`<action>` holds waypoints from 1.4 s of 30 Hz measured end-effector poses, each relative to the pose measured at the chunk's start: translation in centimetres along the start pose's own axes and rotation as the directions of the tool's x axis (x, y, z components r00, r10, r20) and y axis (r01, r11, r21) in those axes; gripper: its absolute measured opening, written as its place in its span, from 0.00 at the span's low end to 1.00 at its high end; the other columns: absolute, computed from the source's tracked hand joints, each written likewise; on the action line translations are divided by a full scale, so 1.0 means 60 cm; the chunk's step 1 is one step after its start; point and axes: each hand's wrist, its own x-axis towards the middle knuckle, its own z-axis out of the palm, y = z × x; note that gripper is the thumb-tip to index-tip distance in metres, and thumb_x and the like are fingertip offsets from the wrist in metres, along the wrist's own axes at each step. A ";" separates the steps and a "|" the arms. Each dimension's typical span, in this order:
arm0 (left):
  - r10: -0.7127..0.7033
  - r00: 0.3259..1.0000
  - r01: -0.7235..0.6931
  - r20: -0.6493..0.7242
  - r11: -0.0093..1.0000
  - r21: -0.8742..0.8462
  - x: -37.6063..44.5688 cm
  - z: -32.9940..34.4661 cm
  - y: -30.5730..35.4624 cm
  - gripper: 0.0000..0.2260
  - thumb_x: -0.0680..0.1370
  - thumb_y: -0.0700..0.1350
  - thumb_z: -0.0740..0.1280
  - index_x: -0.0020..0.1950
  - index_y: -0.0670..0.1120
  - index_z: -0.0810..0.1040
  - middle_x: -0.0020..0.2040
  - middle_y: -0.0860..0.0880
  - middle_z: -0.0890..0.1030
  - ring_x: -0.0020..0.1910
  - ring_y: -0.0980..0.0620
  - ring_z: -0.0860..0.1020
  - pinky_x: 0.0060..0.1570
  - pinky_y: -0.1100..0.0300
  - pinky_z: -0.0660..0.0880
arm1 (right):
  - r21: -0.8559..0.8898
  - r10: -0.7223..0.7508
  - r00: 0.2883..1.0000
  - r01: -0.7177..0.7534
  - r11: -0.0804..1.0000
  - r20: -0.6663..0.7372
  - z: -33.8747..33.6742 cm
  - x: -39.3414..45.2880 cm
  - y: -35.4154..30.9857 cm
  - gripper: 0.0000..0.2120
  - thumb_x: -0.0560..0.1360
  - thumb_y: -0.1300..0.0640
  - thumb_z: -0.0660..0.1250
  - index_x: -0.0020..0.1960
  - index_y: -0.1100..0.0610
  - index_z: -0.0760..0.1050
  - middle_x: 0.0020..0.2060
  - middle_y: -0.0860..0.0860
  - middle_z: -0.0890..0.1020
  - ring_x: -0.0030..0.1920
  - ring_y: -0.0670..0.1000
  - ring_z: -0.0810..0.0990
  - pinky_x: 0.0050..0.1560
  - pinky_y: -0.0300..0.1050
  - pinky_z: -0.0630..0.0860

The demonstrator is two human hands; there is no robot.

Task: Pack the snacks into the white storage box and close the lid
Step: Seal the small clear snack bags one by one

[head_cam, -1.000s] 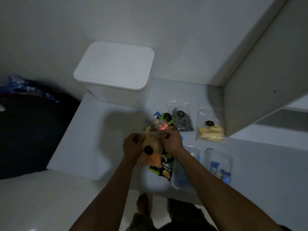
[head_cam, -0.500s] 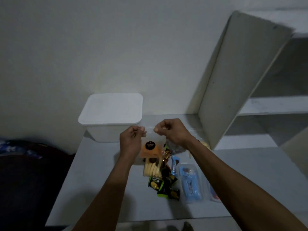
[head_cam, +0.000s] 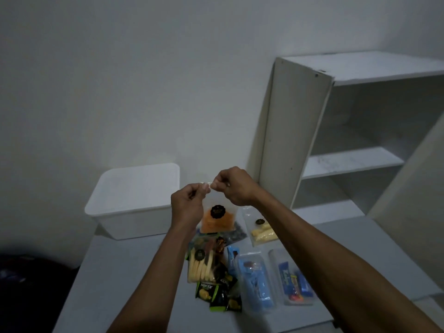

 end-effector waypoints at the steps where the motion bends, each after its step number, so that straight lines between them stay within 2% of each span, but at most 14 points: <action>1: 0.015 1.000 -0.015 0.000 1.000 0.004 0.000 0.008 0.005 0.06 0.77 0.46 0.70 0.41 0.51 0.83 0.41 0.50 0.84 0.42 0.55 0.80 0.46 0.57 0.76 | -0.016 -0.004 1.000 0.003 1.000 -0.010 -0.007 0.000 0.003 0.06 0.80 0.56 0.66 0.44 0.55 0.77 0.35 0.39 0.76 0.36 0.38 0.75 0.36 0.34 0.69; 3: 0.041 0.999 -0.041 -0.006 0.999 0.014 0.000 0.024 0.013 0.06 0.77 0.45 0.70 0.41 0.50 0.83 0.41 0.51 0.84 0.41 0.57 0.80 0.45 0.59 0.75 | -0.040 -0.008 0.999 0.007 0.999 -0.035 -0.017 -0.001 0.010 0.07 0.80 0.56 0.66 0.45 0.56 0.78 0.36 0.39 0.77 0.37 0.38 0.75 0.40 0.39 0.72; 6: 0.060 0.997 -0.059 -0.038 0.998 0.016 -0.002 0.041 0.019 0.06 0.78 0.45 0.69 0.41 0.50 0.83 0.41 0.51 0.84 0.39 0.58 0.79 0.44 0.60 0.75 | -0.053 -0.028 0.998 0.025 0.998 -0.053 -0.033 -0.002 0.014 0.08 0.79 0.54 0.67 0.43 0.55 0.78 0.36 0.41 0.78 0.38 0.40 0.76 0.40 0.44 0.74; 11: 0.071 0.995 -0.072 -0.066 0.997 -0.020 -0.001 0.050 0.040 0.04 0.78 0.44 0.69 0.44 0.47 0.83 0.41 0.51 0.84 0.36 0.65 0.79 0.42 0.66 0.74 | -0.066 -0.075 0.997 0.075 0.995 -0.001 -0.072 0.002 0.011 0.06 0.79 0.55 0.67 0.43 0.53 0.77 0.35 0.38 0.76 0.36 0.37 0.74 0.35 0.34 0.67; 13: 0.082 0.996 -0.083 -0.040 0.996 -0.014 -0.002 0.052 0.045 0.04 0.78 0.44 0.69 0.45 0.46 0.83 0.41 0.51 0.84 0.37 0.65 0.79 0.40 0.69 0.74 | -0.071 -0.092 0.996 0.091 0.993 -0.008 -0.075 0.002 0.011 0.07 0.79 0.55 0.67 0.43 0.54 0.77 0.35 0.39 0.77 0.38 0.38 0.76 0.36 0.35 0.68; 16: 0.111 0.994 -0.111 -0.021 0.994 0.024 -0.006 0.054 0.048 0.04 0.77 0.41 0.69 0.46 0.42 0.83 0.42 0.49 0.84 0.38 0.65 0.79 0.41 0.71 0.75 | -0.044 -0.131 0.991 0.130 0.991 -0.016 -0.074 0.001 0.012 0.07 0.78 0.53 0.68 0.43 0.53 0.78 0.39 0.45 0.81 0.42 0.47 0.80 0.40 0.40 0.74; 21: 0.138 0.984 -0.129 -0.113 0.988 0.080 -0.006 0.055 0.059 0.06 0.77 0.42 0.69 0.45 0.41 0.83 0.41 0.49 0.83 0.38 0.63 0.79 0.40 0.70 0.74 | -0.007 -0.124 0.992 0.124 0.992 0.002 -0.090 -0.001 0.019 0.06 0.78 0.53 0.68 0.44 0.52 0.79 0.38 0.47 0.80 0.39 0.45 0.77 0.35 0.37 0.68; 24: 0.135 0.982 -0.123 -0.132 0.988 0.096 -0.010 0.062 0.063 0.06 0.78 0.43 0.69 0.44 0.43 0.83 0.41 0.50 0.84 0.41 0.59 0.80 0.42 0.68 0.73 | 0.057 -0.120 0.992 0.121 0.991 -0.027 -0.086 -0.003 0.025 0.07 0.77 0.53 0.70 0.41 0.51 0.79 0.41 0.50 0.84 0.44 0.49 0.81 0.40 0.40 0.73; 29: 0.106 0.981 -0.101 -0.160 0.994 0.036 -0.011 0.067 0.074 0.05 0.78 0.42 0.69 0.43 0.45 0.82 0.41 0.50 0.83 0.39 0.61 0.79 0.41 0.70 0.73 | 0.265 -0.063 0.997 0.073 0.962 -0.046 -0.100 -0.005 0.043 0.07 0.76 0.54 0.72 0.43 0.57 0.81 0.35 0.42 0.80 0.37 0.41 0.76 0.41 0.38 0.72; 34: 0.097 0.985 -0.095 -0.143 0.995 0.020 -0.008 0.082 0.077 0.05 0.77 0.42 0.69 0.41 0.45 0.82 0.40 0.51 0.82 0.37 0.62 0.78 0.42 0.69 0.73 | 0.356 -0.005 0.998 0.029 0.934 -0.070 -0.103 -0.009 0.056 0.06 0.75 0.53 0.73 0.41 0.54 0.80 0.38 0.46 0.82 0.39 0.42 0.78 0.43 0.38 0.74; 37: 0.071 0.986 -0.073 -0.152 0.997 -0.003 -0.004 0.081 0.074 0.04 0.77 0.43 0.69 0.43 0.45 0.82 0.40 0.51 0.82 0.39 0.58 0.78 0.43 0.65 0.73 | 0.452 0.047 0.998 -0.024 0.892 -0.040 -0.112 -0.012 0.065 0.06 0.74 0.54 0.74 0.43 0.57 0.82 0.38 0.48 0.83 0.38 0.41 0.79 0.42 0.36 0.74; 40: 0.069 0.988 -0.069 -0.139 0.998 0.004 -0.004 0.086 0.073 0.04 0.78 0.43 0.69 0.44 0.44 0.82 0.40 0.51 0.82 0.39 0.58 0.77 0.43 0.64 0.73 | 0.470 0.084 0.993 -0.036 0.882 -0.081 -0.114 -0.010 0.072 0.05 0.73 0.56 0.75 0.41 0.56 0.82 0.38 0.48 0.84 0.42 0.44 0.81 0.47 0.40 0.75; 42: 0.055 0.988 -0.058 -0.143 0.998 -0.014 -0.003 0.091 0.073 0.04 0.78 0.43 0.69 0.45 0.43 0.82 0.40 0.51 0.82 0.39 0.58 0.77 0.42 0.63 0.72 | 0.495 0.096 0.990 -0.034 0.868 -0.102 -0.115 -0.010 0.075 0.05 0.72 0.56 0.76 0.41 0.56 0.83 0.39 0.49 0.85 0.44 0.45 0.82 0.46 0.37 0.76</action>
